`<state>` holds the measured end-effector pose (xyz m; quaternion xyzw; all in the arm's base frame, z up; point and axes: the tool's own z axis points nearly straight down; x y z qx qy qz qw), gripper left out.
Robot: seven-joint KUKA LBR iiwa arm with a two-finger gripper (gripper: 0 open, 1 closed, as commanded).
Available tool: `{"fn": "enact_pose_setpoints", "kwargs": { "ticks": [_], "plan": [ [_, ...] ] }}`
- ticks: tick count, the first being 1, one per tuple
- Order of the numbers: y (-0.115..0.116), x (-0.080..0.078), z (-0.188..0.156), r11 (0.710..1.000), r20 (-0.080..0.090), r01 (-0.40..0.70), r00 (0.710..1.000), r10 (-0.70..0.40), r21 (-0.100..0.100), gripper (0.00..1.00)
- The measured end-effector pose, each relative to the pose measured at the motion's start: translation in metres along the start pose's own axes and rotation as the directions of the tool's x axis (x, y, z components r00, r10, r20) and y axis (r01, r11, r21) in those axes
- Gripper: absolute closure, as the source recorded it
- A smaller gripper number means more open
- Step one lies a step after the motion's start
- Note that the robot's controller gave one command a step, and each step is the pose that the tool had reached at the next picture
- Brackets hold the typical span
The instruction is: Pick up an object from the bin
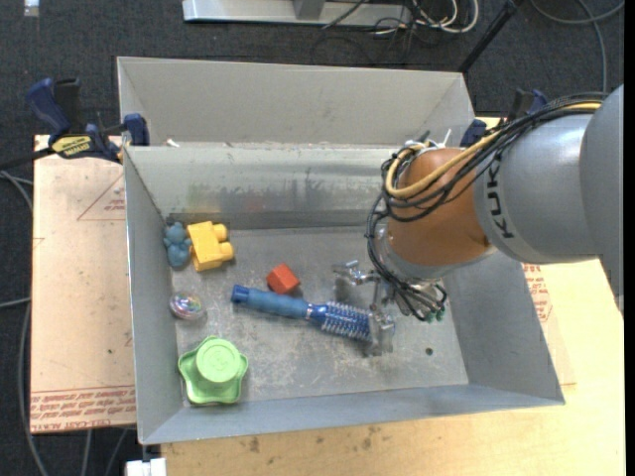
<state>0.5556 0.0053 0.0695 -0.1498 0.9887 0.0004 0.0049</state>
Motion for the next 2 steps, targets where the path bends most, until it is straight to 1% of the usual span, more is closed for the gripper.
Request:
{"fn": "enact_pose_setpoints", "kwargs": {
  "ticks": [1,2],
  "plan": [
    [0.000,0.002,0.000,1.000,-0.008,0.000,1.000,0.000,-0.001,1.00],
    [0.009,-0.014,-0.160,1.000,0.001,0.018,1.000,-0.018,0.002,1.00]
  ]
}}
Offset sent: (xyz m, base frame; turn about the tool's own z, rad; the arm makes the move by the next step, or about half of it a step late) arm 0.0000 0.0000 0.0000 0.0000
